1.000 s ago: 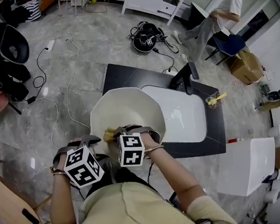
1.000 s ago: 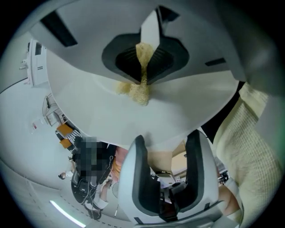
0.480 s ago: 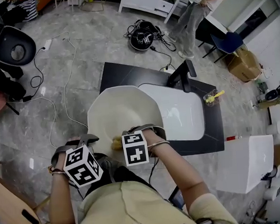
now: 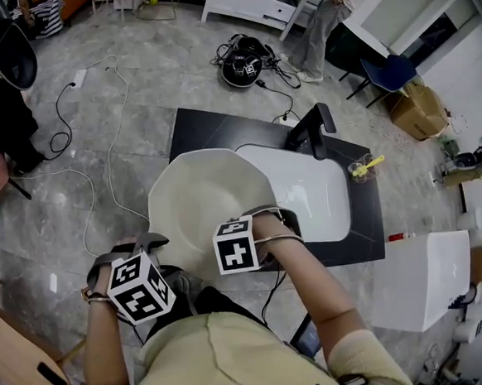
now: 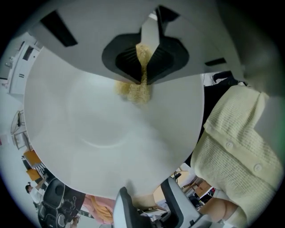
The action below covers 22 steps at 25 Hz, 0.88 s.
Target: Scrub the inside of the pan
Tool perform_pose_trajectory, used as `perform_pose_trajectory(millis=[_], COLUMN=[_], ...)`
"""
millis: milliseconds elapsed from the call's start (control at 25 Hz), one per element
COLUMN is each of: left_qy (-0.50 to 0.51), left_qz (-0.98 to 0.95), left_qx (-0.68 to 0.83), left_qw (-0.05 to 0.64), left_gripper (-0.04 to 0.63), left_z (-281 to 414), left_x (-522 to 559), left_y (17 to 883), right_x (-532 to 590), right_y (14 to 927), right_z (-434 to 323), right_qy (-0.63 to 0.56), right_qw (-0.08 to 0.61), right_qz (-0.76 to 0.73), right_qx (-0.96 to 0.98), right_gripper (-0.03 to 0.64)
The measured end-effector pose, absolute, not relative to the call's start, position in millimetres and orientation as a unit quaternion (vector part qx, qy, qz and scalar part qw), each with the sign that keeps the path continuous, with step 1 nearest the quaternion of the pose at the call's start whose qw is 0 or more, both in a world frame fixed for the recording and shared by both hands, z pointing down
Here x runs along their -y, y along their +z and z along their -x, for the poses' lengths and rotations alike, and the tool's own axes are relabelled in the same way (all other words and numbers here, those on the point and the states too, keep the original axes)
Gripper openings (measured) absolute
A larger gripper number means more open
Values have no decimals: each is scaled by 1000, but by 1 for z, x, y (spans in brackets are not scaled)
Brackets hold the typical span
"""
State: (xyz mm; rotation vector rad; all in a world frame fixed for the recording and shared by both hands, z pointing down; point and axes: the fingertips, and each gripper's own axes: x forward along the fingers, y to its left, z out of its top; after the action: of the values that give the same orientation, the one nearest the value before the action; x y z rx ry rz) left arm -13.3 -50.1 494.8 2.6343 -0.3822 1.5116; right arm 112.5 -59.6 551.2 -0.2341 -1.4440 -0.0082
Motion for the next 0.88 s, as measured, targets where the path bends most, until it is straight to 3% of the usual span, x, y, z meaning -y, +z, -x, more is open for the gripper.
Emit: perform_pose_trajectory(millis=[880], left_qy=[489], left_qz=[-862], left_qx=[127], left_qw=[40], left_gripper=[261], left_z=[12], left_x=[51], left_y=[495], right_x=[160], right_y=[558], right_z=[-143], right_qy=[-74], right_qw=[775], right_qz=[-102], right_qx=[619], right_gripper=[52])
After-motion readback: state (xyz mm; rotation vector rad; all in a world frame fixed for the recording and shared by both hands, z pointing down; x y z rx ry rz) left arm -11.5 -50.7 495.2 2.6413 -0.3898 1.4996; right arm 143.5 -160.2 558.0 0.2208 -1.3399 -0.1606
